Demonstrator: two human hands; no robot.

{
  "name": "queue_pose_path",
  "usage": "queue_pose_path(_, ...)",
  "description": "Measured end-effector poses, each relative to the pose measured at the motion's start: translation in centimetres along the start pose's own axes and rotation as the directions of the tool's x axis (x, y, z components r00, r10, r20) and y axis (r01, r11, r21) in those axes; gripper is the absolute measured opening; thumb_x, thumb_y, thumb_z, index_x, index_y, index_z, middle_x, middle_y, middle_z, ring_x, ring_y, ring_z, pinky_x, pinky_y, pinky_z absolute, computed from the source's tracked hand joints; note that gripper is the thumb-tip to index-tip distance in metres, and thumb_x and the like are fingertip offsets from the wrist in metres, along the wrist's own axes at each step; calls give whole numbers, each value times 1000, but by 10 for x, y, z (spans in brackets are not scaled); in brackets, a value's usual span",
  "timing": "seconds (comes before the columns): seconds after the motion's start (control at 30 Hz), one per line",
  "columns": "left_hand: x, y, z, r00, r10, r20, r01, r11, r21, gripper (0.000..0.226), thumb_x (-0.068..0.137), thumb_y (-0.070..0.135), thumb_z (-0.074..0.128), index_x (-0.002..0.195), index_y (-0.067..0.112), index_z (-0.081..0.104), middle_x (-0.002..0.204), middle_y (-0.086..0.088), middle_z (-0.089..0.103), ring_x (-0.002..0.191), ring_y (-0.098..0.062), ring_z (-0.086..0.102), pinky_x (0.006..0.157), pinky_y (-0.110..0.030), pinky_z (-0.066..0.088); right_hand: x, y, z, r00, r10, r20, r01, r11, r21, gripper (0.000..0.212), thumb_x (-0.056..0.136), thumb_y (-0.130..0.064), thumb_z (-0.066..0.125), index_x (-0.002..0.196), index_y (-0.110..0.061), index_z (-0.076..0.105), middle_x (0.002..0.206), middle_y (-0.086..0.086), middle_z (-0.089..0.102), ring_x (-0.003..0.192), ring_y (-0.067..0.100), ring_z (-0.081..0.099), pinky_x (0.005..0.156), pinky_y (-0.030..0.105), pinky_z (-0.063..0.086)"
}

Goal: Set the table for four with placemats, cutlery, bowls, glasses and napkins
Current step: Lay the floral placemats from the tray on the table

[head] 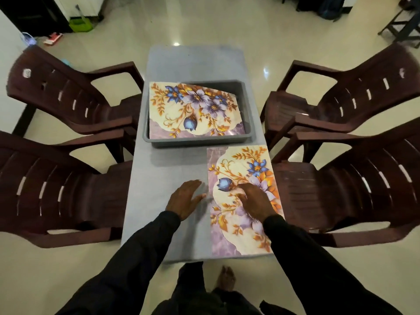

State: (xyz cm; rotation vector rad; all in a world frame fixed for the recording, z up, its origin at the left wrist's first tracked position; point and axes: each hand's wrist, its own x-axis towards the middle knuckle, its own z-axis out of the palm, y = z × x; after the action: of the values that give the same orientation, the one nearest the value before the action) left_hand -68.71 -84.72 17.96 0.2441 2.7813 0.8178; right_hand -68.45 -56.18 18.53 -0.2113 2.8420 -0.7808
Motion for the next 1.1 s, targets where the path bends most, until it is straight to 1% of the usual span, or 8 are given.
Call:
queue_pose_path(0.13, 35, -25, -52, 989, -56, -133, 50, 997, -51, 43, 100, 44, 59, 136, 21, 62, 139, 1, 62, 129, -21, 55, 103, -30, 42, 62, -22, -4, 998, 62, -12, -61, 997, 40, 33, 102, -20, 55, 133, -12, 64, 134, 9, 65, 125, 30, 58, 108, 38, 42)
queue_pose_path(0.27, 79, -58, -103, 966, -88, -244, 65, 993, -98, 34, 100, 36, 62, 124, 14, 70, 125, -5, 70, 115, -24, 63, 93, -27, 44, 130, -50, -12, 995, 63, -73, -61, 998, 27, 26, 98, -13, 56, 118, -10, 72, 120, 12, 72, 112, 35, 64, 98, 41, 50)
queue_pose_path(0.43, 150, -101, -153, 895, -263, -362, 116, 918, -380, 24, 96, 23, 67, 114, 8, 73, 111, -8, 74, 93, -19, 68, 84, -33, 57, 208, -71, -19, 986, 52, -160, -38, 995, 95, 22, 94, -9, 56, 105, -11, 75, 106, 9, 76, 97, 30, 70, 88, 36, 56)
queue_pose_path(0.6, 214, -126, -187, 867, -401, -295, 200, 823, -531, 15, 96, 13, 68, 108, 5, 66, 108, -8, 69, 98, -22, 64, 88, -34, 52, 261, -82, -24, 978, 94, -187, -77, 992, 97, 22, 95, -10, 55, 105, -9, 75, 106, 11, 76, 95, 28, 69, 86, 34, 54)
queue_pose_path(0.77, 264, -150, -195, 881, -452, -141, 294, 755, -586, 26, 93, 11, 72, 115, 2, 63, 115, -12, 70, 106, -27, 67, 94, -42, 55, 288, -78, -24, 976, 132, -175, -122, 990, 66, 19, 101, -15, 55, 103, -7, 72, 105, 13, 75, 93, 28, 68, 81, 31, 53)
queue_pose_path(0.87, 283, -150, -197, 874, -478, -87, 322, 705, -631, 28, 92, 12, 74, 116, 4, 64, 116, -10, 72, 106, -25, 68, 95, -42, 56, 295, -74, -23, 971, 181, -158, -169, 982, 89, 21, 100, -17, 60, 114, -5, 72, 114, 11, 74, 101, 27, 69, 91, 38, 57)
queue_pose_path(0.97, 293, -143, -199, 845, -522, -117, 333, 684, -649, 33, 86, 14, 80, 112, 2, 64, 107, -7, 71, 99, -22, 67, 87, -37, 56, 299, -73, -23, 967, 216, -137, -205, 975, 88, 25, 99, -16, 63, 120, -4, 70, 119, 12, 73, 106, 27, 69, 96, 42, 56)
queue_pose_path(1.1, 302, -150, -201, 784, -599, -166, 344, 641, -686, 32, 79, 11, 86, 101, 5, 65, 105, -13, 72, 98, -27, 70, 85, -45, 60, 305, -70, -23, 957, 268, -110, -260, 962, 78, 27, 99, -20, 63, 122, -7, 69, 121, 9, 72, 108, 24, 68, 97, 36, 54)
